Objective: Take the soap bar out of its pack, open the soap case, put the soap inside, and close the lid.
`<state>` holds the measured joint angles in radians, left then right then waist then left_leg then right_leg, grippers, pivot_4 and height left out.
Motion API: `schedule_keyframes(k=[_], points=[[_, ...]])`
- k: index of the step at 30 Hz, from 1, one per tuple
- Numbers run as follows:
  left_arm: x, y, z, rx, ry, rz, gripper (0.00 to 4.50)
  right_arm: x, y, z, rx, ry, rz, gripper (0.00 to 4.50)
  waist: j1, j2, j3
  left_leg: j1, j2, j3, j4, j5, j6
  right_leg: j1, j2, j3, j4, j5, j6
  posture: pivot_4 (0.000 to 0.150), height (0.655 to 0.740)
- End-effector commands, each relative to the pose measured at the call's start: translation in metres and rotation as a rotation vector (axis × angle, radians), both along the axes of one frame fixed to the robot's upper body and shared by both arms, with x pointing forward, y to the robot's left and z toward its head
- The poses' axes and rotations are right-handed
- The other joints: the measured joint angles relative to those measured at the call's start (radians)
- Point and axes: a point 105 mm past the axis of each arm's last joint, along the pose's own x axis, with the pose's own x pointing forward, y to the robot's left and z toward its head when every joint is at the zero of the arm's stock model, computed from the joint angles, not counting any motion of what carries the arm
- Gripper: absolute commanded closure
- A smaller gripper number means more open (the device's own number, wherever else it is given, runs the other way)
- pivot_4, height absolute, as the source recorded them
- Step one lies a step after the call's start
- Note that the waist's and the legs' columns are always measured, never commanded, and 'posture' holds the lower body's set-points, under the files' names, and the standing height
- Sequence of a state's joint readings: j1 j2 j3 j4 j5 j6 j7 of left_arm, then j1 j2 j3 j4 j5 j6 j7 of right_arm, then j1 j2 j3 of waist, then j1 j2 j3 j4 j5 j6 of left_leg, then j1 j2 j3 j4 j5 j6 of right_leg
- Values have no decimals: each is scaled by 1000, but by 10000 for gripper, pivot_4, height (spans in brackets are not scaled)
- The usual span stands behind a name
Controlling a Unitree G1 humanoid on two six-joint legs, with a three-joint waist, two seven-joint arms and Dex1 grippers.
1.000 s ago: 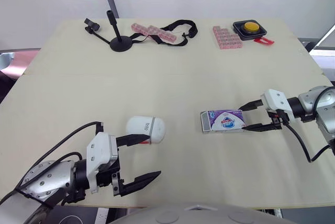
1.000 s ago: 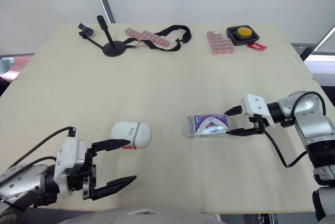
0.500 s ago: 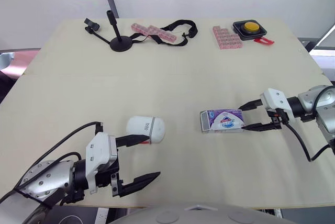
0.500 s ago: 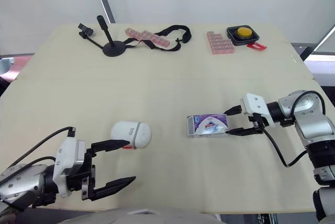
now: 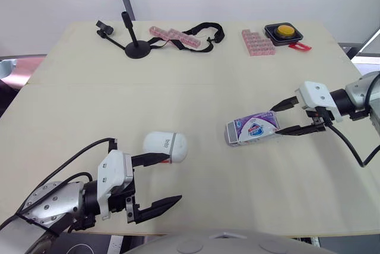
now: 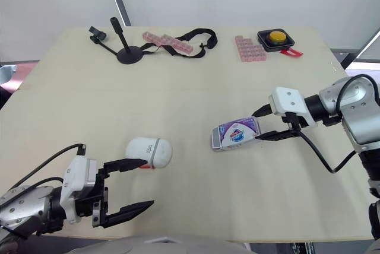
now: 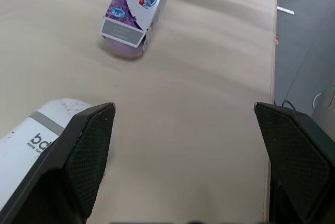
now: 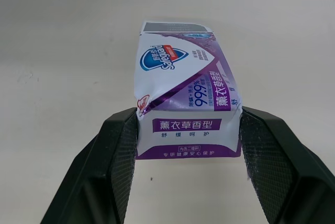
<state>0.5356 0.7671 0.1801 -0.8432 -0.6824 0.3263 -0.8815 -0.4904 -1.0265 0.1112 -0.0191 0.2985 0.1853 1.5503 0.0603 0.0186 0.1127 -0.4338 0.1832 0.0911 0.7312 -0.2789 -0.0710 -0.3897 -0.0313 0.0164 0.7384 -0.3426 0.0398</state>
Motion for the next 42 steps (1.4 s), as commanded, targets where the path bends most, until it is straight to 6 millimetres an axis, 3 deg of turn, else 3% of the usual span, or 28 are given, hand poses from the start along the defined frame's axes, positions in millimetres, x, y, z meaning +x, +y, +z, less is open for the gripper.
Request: schedule_keyframes(k=[1,9,17,23,27,30,32,35,38,42], points=[[-4,-6,12,-7,-44,-36,0,-2,1,17,-28,-48,33,15126,0,0,0,0,0,0,0,0,0,0,0,0,0,0,0,1500,7096],[-3,-6,12,-8,-44,-37,0,-4,-19,17,-24,-35,-14,15126,6,0,0,0,0,0,0,0,0,0,0,0,0,0,0,1500,7096],[-3,-4,12,2,-41,-47,0,-4,-76,19,104,-32,-283,15126,18,0,0,-2,-1,0,0,0,-1,0,0,0,-2,0,0,1500,7096],[-3,-3,12,7,-41,-56,0,3,-124,18,296,-129,-600,15126,17,0,0,-1,0,0,0,0,-1,1,1,1,-2,0,0,1500,7096],[-3,-3,12,8,-41,-57,0,5,-130,16,321,-150,-651,15126,11,0,0,1,0,0,0,0,-1,1,1,1,-2,0,0,1500,7096],[-2,-3,13,6,-46,-54,0,15,-161,-1,400,-276,-928,15126,13,-2,-1,5,0,1,-2,0,-1,4,1,1,-3,0,0,1500,7096],[-2,-3,13,4,-48,-54,0,20,-171,-10,454,-324,-1067,15126,14,-2,-1,6,0,1,-3,0,-1,6,1,1,-5,0,0,1500,7096],[0,-3,14,-3,-53,-47,0,30,-195,-25,554,-439,-1425,15126,12,-1,-1,6,-1,1,-3,1,-2,6,0,1,-4,0,0,1500,7096],[1,-3,15,-2,-56,-48,0,32,-188,-37,572,-404,-1496,15126,11,6,-3,7,-1,2,-4,1,-4,5,1,2,-3,0,0,1500,7096],[2,-3,15,1,-59,-47,0,37,-175,-48,603,-366,-1543,15126,9,7,-3,9,-1,2,-8,2,-6,5,1,3,-4,0,0,1500,7096]])
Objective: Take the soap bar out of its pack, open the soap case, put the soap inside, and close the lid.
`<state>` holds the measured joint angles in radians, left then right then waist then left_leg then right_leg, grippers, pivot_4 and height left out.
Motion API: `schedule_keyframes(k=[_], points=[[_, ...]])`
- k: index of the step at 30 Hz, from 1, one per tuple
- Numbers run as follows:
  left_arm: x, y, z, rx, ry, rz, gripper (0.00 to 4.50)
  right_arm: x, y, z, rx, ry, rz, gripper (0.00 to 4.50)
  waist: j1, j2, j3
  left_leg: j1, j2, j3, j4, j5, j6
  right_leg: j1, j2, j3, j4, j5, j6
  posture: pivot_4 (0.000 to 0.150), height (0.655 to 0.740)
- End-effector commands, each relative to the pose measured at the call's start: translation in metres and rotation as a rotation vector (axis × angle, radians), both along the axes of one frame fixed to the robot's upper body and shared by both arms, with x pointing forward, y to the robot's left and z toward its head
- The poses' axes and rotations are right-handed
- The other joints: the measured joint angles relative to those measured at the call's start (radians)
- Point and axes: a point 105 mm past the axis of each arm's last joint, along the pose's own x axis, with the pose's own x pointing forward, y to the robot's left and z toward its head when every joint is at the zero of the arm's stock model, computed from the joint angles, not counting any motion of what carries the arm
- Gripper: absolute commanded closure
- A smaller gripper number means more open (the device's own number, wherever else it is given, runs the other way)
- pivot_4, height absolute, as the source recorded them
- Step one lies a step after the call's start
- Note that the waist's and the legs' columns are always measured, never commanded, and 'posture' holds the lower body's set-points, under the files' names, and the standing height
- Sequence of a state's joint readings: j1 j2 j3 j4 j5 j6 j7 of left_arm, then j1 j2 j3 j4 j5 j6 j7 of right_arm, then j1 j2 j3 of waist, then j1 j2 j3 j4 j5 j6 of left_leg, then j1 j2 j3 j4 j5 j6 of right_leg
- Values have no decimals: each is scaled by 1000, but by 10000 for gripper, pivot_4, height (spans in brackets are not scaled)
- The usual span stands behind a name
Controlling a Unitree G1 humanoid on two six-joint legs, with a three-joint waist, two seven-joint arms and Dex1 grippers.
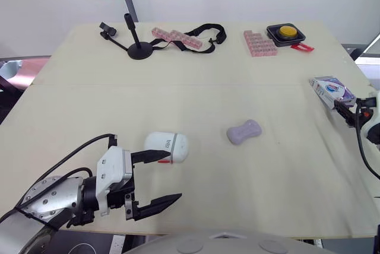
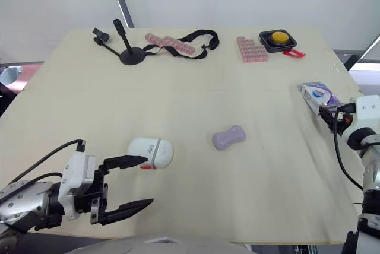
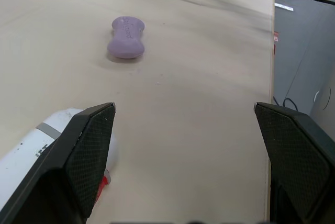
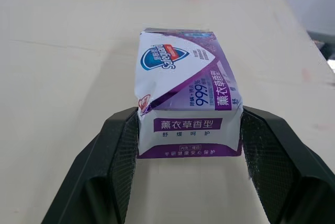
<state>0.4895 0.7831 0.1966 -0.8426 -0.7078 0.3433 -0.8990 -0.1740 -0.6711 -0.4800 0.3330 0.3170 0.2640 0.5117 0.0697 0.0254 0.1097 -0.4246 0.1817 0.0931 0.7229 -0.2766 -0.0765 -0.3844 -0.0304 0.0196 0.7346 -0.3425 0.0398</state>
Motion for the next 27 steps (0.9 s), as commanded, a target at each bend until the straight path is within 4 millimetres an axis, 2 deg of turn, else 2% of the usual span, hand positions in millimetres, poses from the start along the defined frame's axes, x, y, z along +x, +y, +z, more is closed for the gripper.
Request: schedule_keyframes(k=[1,11,16,20,24,26,27], points=[[-2,-2,8,-1,-34,-16,0,5,10,13,-6,-47,-2,15126,-1,0,0,0,0,0,0,0,0,0,0,0,0,0,0,1500,7096],[-3,-3,9,1,-39,-15,0,6,15,-2,58,25,4,15126,2,0,0,0,0,0,-1,0,-1,0,0,0,0,0,0,1500,7096],[-5,-4,9,2,-40,-15,0,3,18,3,64,35,57,154,2,0,0,0,0,0,-1,0,-1,0,0,0,0,0,0,1500,7096],[-6,-5,9,1,-39,-15,0,0,15,8,26,42,86,154,5,0,0,0,0,0,-1,0,-1,0,0,0,0,0,0,1500,7096],[-5,-3,8,13,-49,3,0,-7,5,26,-31,0,142,154,4,0,0,1,0,0,-1,0,-2,1,0,0,-1,0,1,1500,7096],[4,3,9,22,-75,48,0,-8,-4,49,-91,-85,181,154,5,0,0,1,0,0,-1,0,-2,1,0,0,-1,0,1,1500,7096],[10,8,10,23,-78,78,0,-9,-2,62,-123,-136,230,154,5,0,0,1,0,0,-1,0,-2,1,-1,0,-1,0,1,1500,7096]])
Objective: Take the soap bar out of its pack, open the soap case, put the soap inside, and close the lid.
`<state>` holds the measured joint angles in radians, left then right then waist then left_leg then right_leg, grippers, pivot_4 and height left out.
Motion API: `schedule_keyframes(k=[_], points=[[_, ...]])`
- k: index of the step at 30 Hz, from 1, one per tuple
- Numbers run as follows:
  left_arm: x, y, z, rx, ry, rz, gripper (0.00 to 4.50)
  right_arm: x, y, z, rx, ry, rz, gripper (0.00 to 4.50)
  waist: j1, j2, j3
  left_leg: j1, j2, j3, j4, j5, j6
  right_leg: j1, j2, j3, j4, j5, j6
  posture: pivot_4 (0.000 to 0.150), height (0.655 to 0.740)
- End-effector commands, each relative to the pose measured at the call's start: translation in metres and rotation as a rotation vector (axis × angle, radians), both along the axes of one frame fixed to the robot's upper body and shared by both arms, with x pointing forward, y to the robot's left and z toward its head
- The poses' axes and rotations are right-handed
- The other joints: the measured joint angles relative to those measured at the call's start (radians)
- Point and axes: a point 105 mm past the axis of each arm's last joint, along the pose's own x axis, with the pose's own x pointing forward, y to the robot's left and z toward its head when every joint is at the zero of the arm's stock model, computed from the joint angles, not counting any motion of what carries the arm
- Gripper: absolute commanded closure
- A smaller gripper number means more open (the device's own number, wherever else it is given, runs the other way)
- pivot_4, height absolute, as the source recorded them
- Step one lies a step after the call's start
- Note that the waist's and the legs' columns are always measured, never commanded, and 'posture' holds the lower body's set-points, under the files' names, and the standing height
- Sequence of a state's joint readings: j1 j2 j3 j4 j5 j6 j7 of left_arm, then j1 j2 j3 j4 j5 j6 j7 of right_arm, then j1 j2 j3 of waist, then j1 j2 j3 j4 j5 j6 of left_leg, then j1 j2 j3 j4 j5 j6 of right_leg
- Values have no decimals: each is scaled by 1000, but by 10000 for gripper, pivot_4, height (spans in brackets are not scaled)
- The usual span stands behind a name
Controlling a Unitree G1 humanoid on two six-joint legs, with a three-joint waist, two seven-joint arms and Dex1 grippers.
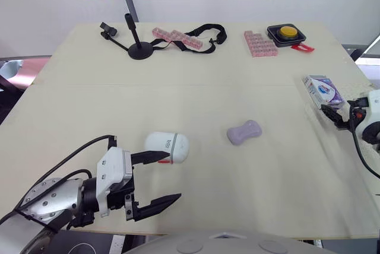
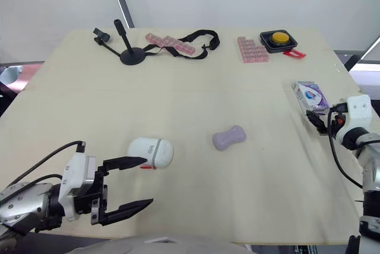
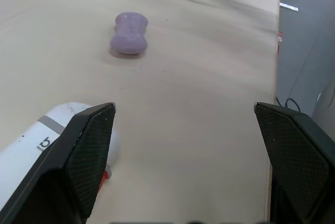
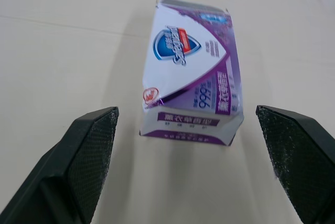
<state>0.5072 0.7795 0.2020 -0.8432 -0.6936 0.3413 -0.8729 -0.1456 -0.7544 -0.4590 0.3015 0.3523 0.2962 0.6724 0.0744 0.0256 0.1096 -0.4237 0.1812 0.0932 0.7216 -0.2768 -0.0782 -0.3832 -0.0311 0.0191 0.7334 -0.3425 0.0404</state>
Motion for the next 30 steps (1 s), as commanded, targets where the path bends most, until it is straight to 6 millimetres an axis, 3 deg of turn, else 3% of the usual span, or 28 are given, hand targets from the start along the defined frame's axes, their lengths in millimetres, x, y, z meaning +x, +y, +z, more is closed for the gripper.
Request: schedule_keyframes(k=[1,4,7,9,11,14,15,22,30], points=[[14,9,13,14,-89,61,0,-3,-7,61,-108,-233,116,154,1,0,0,0,0,0,0,0,0,0,0,0,0,0,0,1500,7096],[28,19,15,28,-105,106,0,1,17,82,-119,-331,271,154,-8,0,0,1,1,0,0,0,0,1,1,0,0,0,0,1500,7096],[43,33,-31,56,-75,172,0,4,66,94,-91,-388,508,154,-20,2,-2,0,1,0,0,0,1,3,2,1,-1,0,0,1500,7096],[55,41,-42,73,-88,199,0,2,95,95,-47,-386,641,154,-22,2,-2,0,2,0,-1,0,1,4,3,2,-1,0,0,1500,7096],[64,50,-48,94,-107,219,0,-4,123,91,11,-354,770,154,-17,1,-2,2,2,-2,1,0,1,2,3,0,1,0,-1,1500,7096],[80,59,-52,141,-133,254,0,-30,172,67,98,-200,1043,154,-4,1,-2,2,1,-2,2,-1,3,2,1,0,2,0,-1,1500,7096],[84,59,-50,134,-136,254,0,-38,179,61,114,-158,1096,154,0,0,-2,2,2,-2,2,-2,5,2,1,0,1,0,-1,1500,7096],[91,56,-31,103,-188,130,0,-61,192,37,128,-42,1214,154,4,-1,-3,-6,1,-3,8,-2,6,-5,-3,-2,6,0,-1,1500,7096],[95,60,-23,155,-171,-40,0,-70,201,31,144,47,1272,154,1,-1,-3,-6,1,-2,7,-2,5,-5,-1,-1,6,0,-1,1500,7096]])
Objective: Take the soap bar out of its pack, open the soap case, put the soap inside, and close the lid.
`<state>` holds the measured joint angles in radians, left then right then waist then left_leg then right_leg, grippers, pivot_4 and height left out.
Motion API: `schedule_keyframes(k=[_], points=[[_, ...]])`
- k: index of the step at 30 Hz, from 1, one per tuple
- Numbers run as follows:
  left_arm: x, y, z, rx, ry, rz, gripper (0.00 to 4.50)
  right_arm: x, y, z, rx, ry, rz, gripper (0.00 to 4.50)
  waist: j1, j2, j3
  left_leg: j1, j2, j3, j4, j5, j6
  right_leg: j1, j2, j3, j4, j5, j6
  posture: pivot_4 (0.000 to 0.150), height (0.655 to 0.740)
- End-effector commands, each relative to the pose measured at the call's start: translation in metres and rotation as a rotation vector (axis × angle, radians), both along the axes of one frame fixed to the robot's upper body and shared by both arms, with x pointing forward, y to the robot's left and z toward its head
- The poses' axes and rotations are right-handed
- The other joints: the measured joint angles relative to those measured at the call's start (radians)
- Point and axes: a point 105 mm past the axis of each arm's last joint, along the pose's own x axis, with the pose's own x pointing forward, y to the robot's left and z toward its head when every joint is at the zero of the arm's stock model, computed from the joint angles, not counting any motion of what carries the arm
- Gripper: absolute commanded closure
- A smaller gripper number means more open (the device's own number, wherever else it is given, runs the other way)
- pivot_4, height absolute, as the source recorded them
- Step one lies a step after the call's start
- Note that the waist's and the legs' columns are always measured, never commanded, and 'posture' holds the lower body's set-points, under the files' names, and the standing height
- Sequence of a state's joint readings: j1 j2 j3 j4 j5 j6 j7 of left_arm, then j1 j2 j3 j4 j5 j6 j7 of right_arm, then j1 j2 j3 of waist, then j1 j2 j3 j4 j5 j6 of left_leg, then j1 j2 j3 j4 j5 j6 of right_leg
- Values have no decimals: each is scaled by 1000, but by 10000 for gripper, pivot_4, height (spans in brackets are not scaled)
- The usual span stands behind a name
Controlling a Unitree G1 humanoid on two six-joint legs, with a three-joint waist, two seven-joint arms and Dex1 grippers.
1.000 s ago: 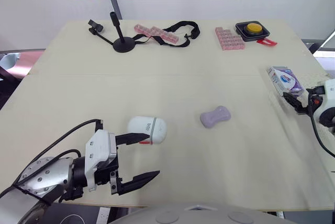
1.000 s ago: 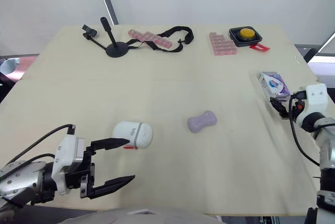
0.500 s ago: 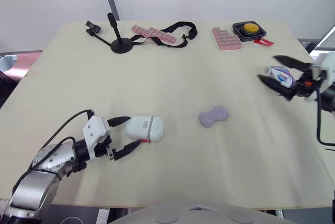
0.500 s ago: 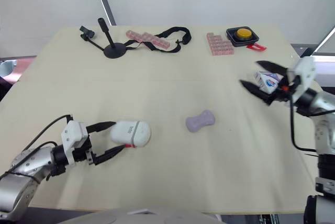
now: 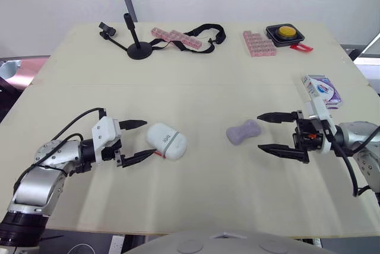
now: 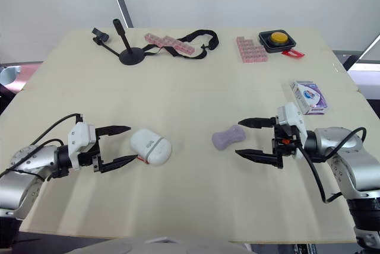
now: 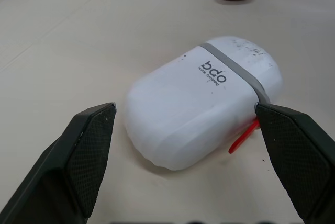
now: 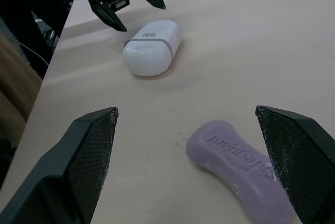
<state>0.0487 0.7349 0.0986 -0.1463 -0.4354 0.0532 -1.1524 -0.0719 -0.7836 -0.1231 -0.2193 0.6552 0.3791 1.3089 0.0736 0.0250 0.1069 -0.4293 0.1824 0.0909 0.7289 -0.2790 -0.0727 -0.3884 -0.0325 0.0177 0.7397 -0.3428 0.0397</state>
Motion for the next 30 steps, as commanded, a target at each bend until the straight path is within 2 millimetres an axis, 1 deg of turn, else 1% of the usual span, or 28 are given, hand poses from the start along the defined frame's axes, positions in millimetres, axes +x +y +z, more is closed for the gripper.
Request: schedule_keyframes(k=[1,5,9,13,18,22,26,30], points=[[9,5,16,29,-30,-73,0,-6,8,6,-11,-19,51,154,4,0,0,0,0,0,0,0,0,0,0,0,0,0,0,1500,7096],[22,3,26,64,-7,-163,0,-8,13,1,-14,-2,61,154,7,0,0,0,0,0,0,0,0,-2,-1,0,3,0,0,1500,7096],[27,-2,26,120,17,-266,0,-7,15,-1,-13,-2,66,154,1,0,0,-1,-1,1,0,0,1,-4,-2,1,5,0,0,1500,7096],[35,-10,29,147,39,-366,0,-6,16,-2,-17,-6,70,154,5,0,0,-6,-1,1,2,0,0,-9,0,1,9,0,0,1500,7096],[43,-18,26,202,35,-469,0,-5,18,-2,-15,-15,69,154,8,0,0,-7,-1,1,3,0,0,-10,-1,1,10,0,0,1500,7096],[42,-24,22,234,35,-526,0,-6,20,-2,-12,-16,68,154,7,0,0,-8,-1,1,4,0,0,-10,-1,0,12,0,0,1500,7096],[37,-27,12,269,39,-583,0,-8,21,-3,-21,-12,56,154,10,0,0,-9,-1,1,4,0,0,-10,-1,0,12,0,0,1500,7096],[34,-30,8,274,50,-615,0,-9,21,-3,-24,-8,50,154,15,0,0,-10,-1,1,4,0,0,-10,-1,-1,12,0,0,1500,7096]])
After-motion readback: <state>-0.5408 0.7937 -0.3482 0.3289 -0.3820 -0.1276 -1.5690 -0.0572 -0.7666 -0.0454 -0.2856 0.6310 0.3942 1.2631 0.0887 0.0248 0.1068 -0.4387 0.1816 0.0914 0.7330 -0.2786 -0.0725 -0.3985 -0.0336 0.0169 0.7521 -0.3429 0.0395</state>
